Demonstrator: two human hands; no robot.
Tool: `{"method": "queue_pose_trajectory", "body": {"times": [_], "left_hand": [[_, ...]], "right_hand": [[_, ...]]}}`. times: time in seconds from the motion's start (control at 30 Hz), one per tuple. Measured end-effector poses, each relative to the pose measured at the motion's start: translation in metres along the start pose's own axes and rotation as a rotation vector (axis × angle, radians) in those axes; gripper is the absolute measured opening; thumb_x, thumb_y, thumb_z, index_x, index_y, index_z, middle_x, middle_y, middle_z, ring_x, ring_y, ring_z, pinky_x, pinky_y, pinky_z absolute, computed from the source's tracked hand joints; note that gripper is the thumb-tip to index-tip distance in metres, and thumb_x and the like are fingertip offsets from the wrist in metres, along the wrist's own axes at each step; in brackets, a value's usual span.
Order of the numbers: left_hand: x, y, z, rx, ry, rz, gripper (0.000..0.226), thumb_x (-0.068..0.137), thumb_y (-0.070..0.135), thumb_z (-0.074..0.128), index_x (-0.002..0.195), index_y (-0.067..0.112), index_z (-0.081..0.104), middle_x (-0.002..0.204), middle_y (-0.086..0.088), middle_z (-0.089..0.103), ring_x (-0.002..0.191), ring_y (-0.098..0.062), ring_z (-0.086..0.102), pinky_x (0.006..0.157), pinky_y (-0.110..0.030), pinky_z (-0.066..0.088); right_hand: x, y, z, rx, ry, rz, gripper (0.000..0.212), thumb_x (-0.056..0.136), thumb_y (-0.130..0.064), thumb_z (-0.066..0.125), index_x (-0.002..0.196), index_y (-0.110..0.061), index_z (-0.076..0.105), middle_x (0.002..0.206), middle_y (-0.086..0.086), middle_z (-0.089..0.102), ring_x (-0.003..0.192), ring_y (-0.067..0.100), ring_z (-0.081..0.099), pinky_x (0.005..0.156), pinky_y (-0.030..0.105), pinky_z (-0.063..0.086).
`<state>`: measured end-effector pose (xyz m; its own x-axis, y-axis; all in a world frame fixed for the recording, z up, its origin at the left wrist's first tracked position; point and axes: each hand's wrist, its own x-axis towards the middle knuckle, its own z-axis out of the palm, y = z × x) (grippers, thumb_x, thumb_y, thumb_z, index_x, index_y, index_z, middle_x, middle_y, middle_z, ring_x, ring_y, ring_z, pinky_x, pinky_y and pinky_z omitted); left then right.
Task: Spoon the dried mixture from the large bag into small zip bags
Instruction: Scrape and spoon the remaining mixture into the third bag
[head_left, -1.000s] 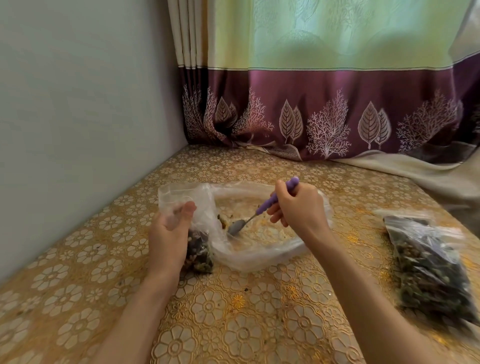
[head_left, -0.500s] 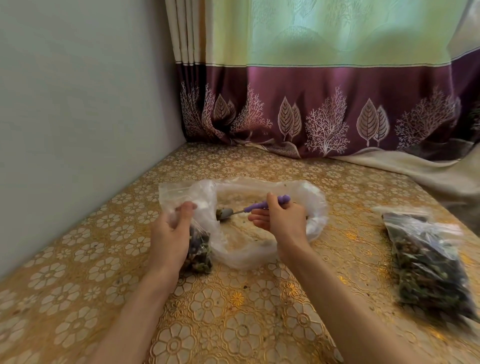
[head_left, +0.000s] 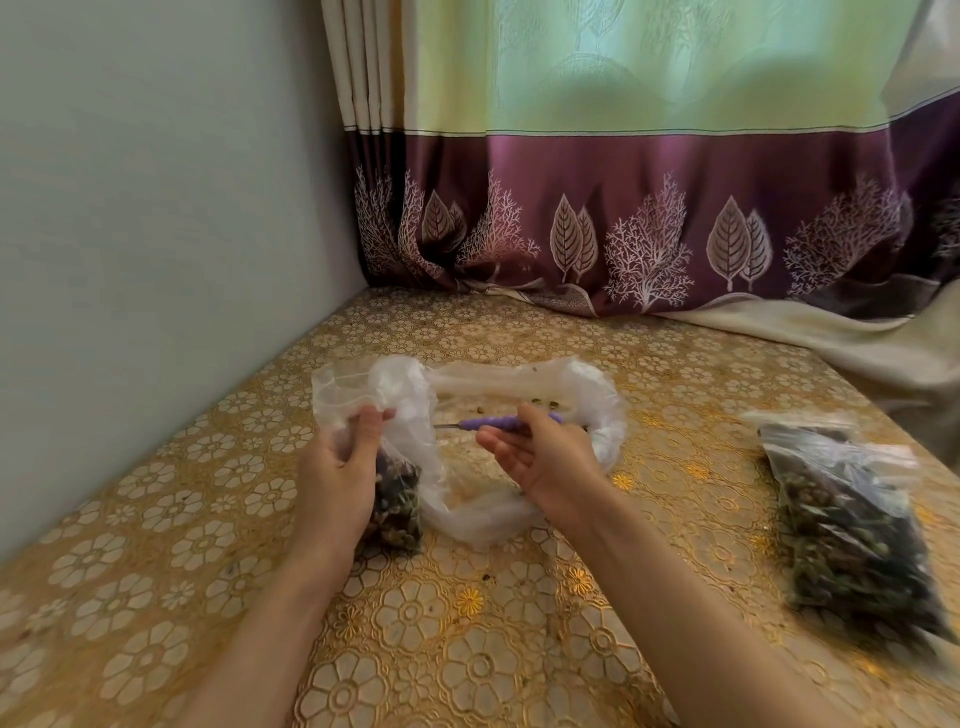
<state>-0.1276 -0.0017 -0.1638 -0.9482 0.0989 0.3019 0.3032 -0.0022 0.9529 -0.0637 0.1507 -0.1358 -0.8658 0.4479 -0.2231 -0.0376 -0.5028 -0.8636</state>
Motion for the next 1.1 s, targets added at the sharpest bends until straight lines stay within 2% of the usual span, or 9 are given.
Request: {"method": "queue_pose_trajectory", "body": {"times": [0.13, 0.23, 0.33, 0.4, 0.57, 0.67, 0.9, 1.0, 1.1], "left_hand": [[0.0, 0.001, 0.0, -0.004, 0.014, 0.005, 0.024, 0.088, 0.043, 0.048, 0.079, 0.032, 0.067, 0.074, -0.005, 0.054, 0.058, -0.005, 0.047, 0.054, -0.02, 0.039], [0.0, 0.002, 0.0, -0.016, 0.039, 0.011, 0.023, 0.084, 0.044, 0.051, 0.087, 0.028, 0.066, 0.077, 0.012, 0.06, 0.063, 0.012, 0.057, 0.054, -0.004, 0.042], [0.001, 0.003, -0.001, 0.012, 0.05, 0.008, 0.022, 0.08, 0.048, 0.056, 0.093, 0.032, 0.061, 0.101, 0.008, 0.064, 0.095, -0.004, 0.06, 0.078, -0.02, 0.047], [0.0, 0.004, -0.002, 0.024, 0.049, 0.026, 0.013, 0.081, 0.046, 0.058, 0.089, 0.036, 0.06, 0.106, 0.003, 0.064, 0.098, -0.012, 0.06, 0.089, -0.034, 0.047], [-0.001, 0.007, -0.004, -0.007, 0.061, 0.045, 0.015, 0.074, 0.046, 0.061, 0.084, 0.034, 0.063, 0.081, 0.018, 0.07, 0.079, 0.002, 0.064, 0.072, -0.022, 0.047], [-0.001, 0.007, -0.004, -0.021, 0.019, 0.031, 0.025, 0.069, 0.051, 0.062, 0.085, 0.032, 0.066, 0.08, 0.025, 0.069, 0.077, 0.008, 0.063, 0.069, -0.018, 0.044], [-0.001, 0.004, -0.004, 0.023, 0.011, 0.052, 0.039, 0.067, 0.058, 0.061, 0.093, 0.03, 0.063, 0.091, -0.004, 0.068, 0.085, -0.022, 0.063, 0.07, -0.025, 0.049], [0.0, 0.004, -0.003, 0.02, 0.011, 0.056, 0.046, 0.067, 0.059, 0.06, 0.098, 0.025, 0.062, 0.091, -0.007, 0.068, 0.089, -0.028, 0.063, 0.068, -0.022, 0.047], [-0.001, 0.003, -0.004, 0.02, -0.001, 0.044, 0.047, 0.068, 0.057, 0.062, 0.101, 0.023, 0.061, 0.095, -0.011, 0.067, 0.091, -0.03, 0.062, 0.072, -0.027, 0.048]], "right_hand": [[0.0, -0.007, -0.005, 0.021, 0.058, -0.045, 0.033, 0.095, -0.006, 0.044, 0.073, 0.006, 0.065, 0.09, 0.023, 0.072, 0.059, 0.014, 0.064, 0.047, 0.016, 0.05], [0.0, -0.013, -0.007, -0.083, 0.1, -0.144, 0.044, 0.096, -0.01, 0.044, 0.061, -0.003, 0.07, 0.082, 0.019, 0.073, 0.055, 0.013, 0.062, 0.048, 0.016, 0.049], [-0.005, -0.023, -0.008, -0.13, 0.121, -0.239, 0.048, 0.097, -0.013, 0.045, 0.058, -0.008, 0.071, 0.071, 0.012, 0.072, 0.053, 0.011, 0.061, 0.048, 0.017, 0.048], [-0.01, -0.032, -0.008, -0.108, 0.115, -0.296, 0.04, 0.097, -0.012, 0.046, 0.065, -0.005, 0.068, 0.069, 0.01, 0.072, 0.052, 0.012, 0.06, 0.048, 0.017, 0.047], [-0.025, -0.054, -0.003, -0.06, 0.042, -0.425, 0.032, 0.098, -0.015, 0.044, 0.078, 0.0, 0.063, 0.073, 0.011, 0.073, 0.055, 0.014, 0.062, 0.049, 0.018, 0.048], [-0.036, -0.063, 0.003, -0.047, -0.048, -0.47, 0.035, 0.099, -0.018, 0.043, 0.076, -0.001, 0.062, 0.074, 0.011, 0.074, 0.054, 0.012, 0.063, 0.048, 0.017, 0.048], [-0.046, -0.059, 0.014, -0.383, -0.293, -0.638, 0.024, 0.097, -0.007, 0.043, 0.085, -0.001, 0.063, 0.08, 0.01, 0.074, 0.06, 0.017, 0.063, 0.049, 0.021, 0.05], [-0.043, -0.056, 0.014, -0.475, -0.294, -0.674, 0.02, 0.095, -0.002, 0.044, 0.092, 0.0, 0.063, 0.084, 0.019, 0.072, 0.063, 0.021, 0.064, 0.05, 0.025, 0.05], [-0.04, -0.055, 0.012, -0.407, -0.284, -0.69, 0.021, 0.096, -0.003, 0.043, 0.09, -0.001, 0.063, 0.076, 0.009, 0.073, 0.06, 0.018, 0.063, 0.048, 0.023, 0.048]]}}
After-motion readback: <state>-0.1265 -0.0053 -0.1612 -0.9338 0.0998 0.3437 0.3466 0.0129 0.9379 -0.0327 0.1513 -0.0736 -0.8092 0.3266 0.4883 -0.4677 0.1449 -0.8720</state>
